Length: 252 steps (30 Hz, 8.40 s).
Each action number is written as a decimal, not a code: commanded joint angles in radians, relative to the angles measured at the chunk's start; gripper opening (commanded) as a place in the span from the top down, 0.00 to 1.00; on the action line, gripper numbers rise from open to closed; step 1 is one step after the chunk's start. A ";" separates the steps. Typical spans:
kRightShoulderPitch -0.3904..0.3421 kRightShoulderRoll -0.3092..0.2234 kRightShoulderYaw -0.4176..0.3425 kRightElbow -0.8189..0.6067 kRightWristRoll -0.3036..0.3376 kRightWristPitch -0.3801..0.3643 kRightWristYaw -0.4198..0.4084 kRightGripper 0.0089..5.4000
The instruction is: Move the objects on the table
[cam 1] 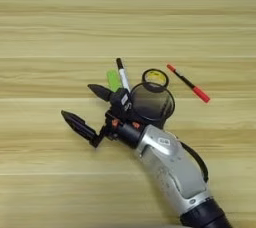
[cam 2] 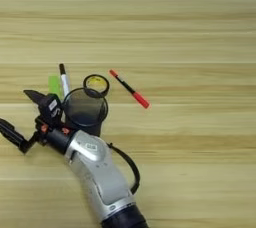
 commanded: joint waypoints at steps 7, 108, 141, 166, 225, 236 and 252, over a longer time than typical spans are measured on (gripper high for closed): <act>-0.060 0.055 -0.052 0.028 -0.080 -0.110 -0.108 0.01; -0.180 -0.059 -0.377 0.151 -0.178 -0.371 -0.352 0.01; 0.175 -0.253 -0.608 -0.228 0.061 -0.279 -0.143 0.01; 0.204 -0.242 -0.646 -0.133 0.028 -0.314 -0.171 0.01; 0.044 -0.251 -0.624 0.163 -0.104 -0.498 -0.306 0.01; 0.059 -0.267 -0.630 0.005 -0.065 -0.488 -0.270 0.01; 0.089 -0.270 -0.618 -0.071 -0.015 -0.465 -0.210 0.01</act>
